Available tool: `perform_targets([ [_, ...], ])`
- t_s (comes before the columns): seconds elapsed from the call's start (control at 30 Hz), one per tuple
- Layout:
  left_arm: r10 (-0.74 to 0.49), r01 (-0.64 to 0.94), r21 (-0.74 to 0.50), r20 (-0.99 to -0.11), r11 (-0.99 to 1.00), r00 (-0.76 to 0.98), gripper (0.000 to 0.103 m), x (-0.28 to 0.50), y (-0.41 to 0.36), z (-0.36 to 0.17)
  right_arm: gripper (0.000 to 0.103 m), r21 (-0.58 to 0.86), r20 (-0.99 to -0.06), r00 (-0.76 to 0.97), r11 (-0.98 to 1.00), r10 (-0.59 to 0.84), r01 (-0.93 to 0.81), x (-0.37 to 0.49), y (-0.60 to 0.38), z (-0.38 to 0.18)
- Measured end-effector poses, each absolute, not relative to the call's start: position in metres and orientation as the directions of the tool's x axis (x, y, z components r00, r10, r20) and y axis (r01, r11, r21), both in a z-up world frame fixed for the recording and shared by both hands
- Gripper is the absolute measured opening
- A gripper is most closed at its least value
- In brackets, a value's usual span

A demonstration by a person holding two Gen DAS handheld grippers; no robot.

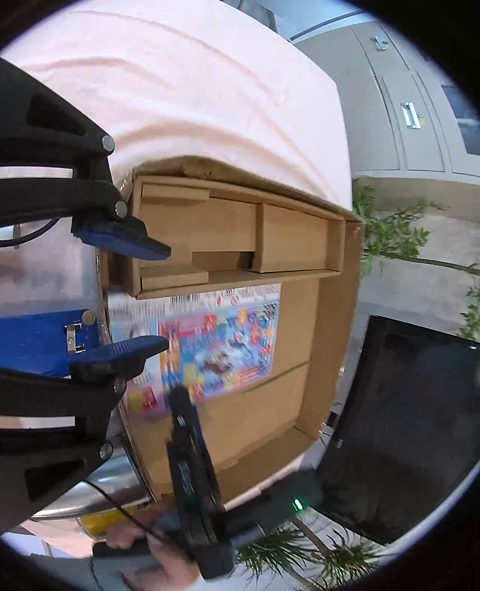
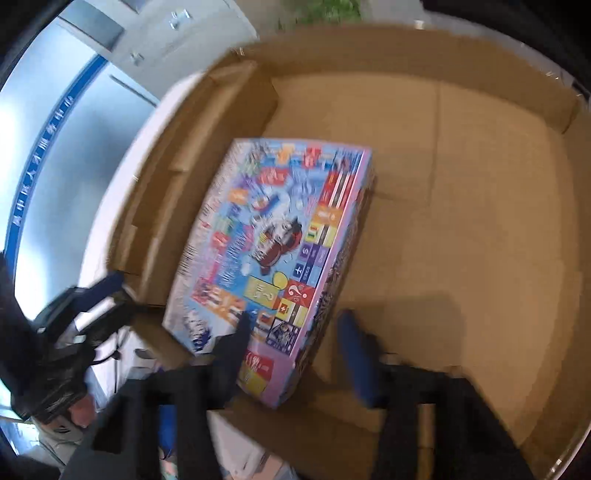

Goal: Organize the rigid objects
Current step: 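Lay the board-game box flat inside the large box and release, then grasp the silver metal can upright with the left gripper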

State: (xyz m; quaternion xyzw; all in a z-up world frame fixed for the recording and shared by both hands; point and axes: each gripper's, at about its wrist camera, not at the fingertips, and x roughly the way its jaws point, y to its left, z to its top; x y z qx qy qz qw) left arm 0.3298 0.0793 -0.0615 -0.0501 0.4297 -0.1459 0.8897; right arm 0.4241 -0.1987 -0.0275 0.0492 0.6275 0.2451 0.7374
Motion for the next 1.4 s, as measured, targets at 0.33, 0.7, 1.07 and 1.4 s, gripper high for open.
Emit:
perform_targets([
  [0.33, -0.187, 0.145, -0.123, -0.486, 0.982, 0.854, 0.102, 0.233, 0.093, -0.001, 0.092, 0.200, -0.802, 0.498, 0.934, 0.330, -0.297, 0.296, -0.241, 0.066],
  [0.7, -0.346, 0.237, -0.256, -0.606, 0.937, 0.716, 0.102, 0.170, 0.065, -0.033, 0.061, 0.195, -0.827, 0.519, 0.976, 0.218, -0.099, 0.140, -0.271, 0.031],
  [1.07, -0.620, 0.312, -0.537, -0.651, 0.784, 0.438, 0.102, 0.114, 0.043, -0.063, 0.062, 0.220, -0.842, 0.467, 0.962, 0.270, -0.159, 0.051, -0.267, 0.013],
  [1.4, -0.742, 0.229, -0.706, -0.632, 0.670, 0.223, 0.100, 0.127, 0.017, -0.115, 0.080, 0.551, -0.788, 0.196, 0.810, 0.584, -0.200, 0.045, -0.288, -0.021],
])
